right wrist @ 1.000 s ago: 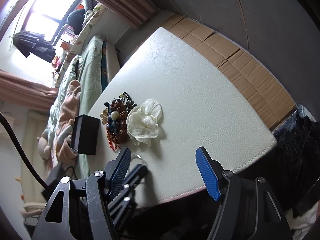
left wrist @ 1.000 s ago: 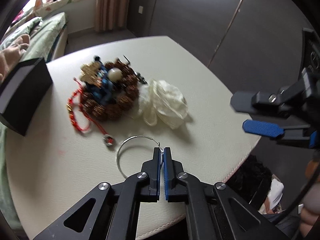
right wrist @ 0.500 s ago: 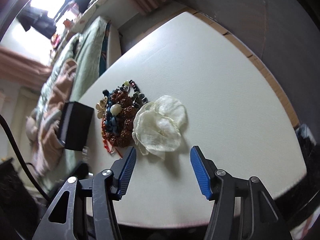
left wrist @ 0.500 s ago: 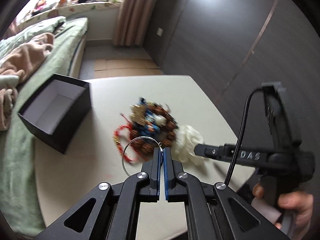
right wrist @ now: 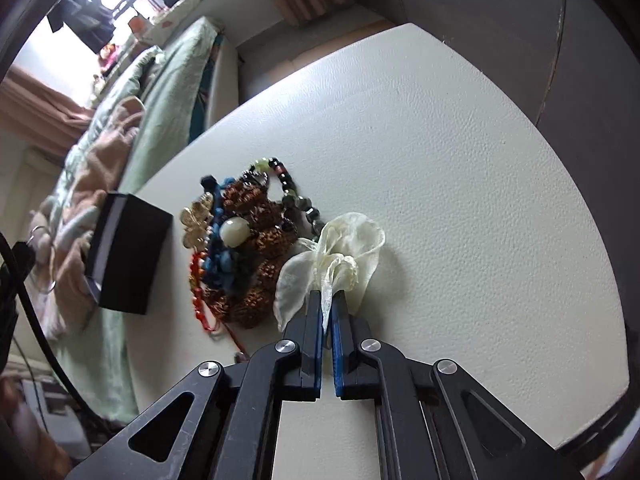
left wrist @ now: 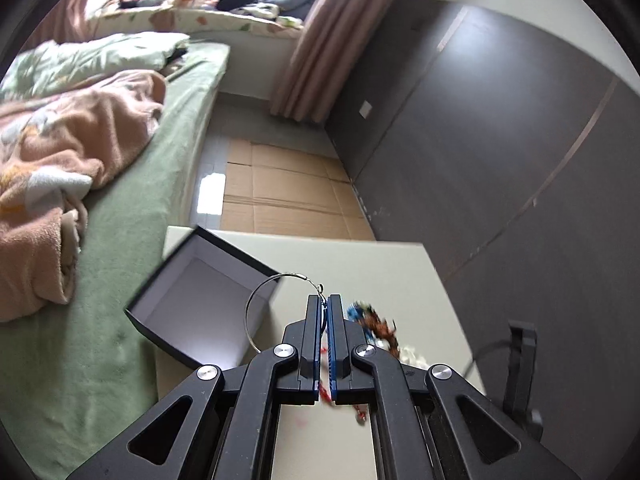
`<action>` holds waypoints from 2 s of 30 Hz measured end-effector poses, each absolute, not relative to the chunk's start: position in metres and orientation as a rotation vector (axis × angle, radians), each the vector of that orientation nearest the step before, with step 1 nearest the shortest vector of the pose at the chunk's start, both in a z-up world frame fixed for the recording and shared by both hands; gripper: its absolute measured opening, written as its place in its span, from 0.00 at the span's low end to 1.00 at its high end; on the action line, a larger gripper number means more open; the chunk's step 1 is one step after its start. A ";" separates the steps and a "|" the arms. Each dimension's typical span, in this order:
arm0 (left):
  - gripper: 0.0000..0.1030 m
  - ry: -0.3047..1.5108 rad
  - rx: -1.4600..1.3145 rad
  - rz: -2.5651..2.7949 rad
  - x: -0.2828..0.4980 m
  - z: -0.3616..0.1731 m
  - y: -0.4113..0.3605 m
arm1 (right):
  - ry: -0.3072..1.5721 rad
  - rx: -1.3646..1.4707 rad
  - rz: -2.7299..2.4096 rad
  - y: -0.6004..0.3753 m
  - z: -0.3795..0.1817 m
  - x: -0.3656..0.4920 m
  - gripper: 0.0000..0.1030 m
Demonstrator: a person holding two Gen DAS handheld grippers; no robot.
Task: Organize jewelry
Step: 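Drop the bangle into the black box with the left tool while the right tool drops the scrunchie in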
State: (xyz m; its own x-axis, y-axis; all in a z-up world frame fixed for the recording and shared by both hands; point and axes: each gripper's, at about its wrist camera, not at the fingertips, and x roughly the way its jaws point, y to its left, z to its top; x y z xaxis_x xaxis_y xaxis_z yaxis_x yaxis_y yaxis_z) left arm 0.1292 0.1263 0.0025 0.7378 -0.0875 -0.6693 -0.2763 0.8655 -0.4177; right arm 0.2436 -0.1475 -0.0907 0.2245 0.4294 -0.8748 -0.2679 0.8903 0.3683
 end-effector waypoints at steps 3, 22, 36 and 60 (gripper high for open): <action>0.02 0.721 -0.579 0.105 0.124 0.001 0.149 | 1.200 0.156 0.491 -0.153 -0.077 0.240 0.05; 0.41 0.796 -0.820 0.090 0.129 -0.034 0.207 | 1.055 0.159 0.752 -0.048 0.005 0.249 0.05; 0.65 0.715 -0.877 0.231 0.092 -0.030 0.239 | 1.055 0.185 0.952 0.025 0.014 0.238 0.05; 0.65 0.716 -0.761 0.221 0.082 -0.012 0.207 | 1.138 0.201 0.814 -0.050 -0.013 0.231 0.67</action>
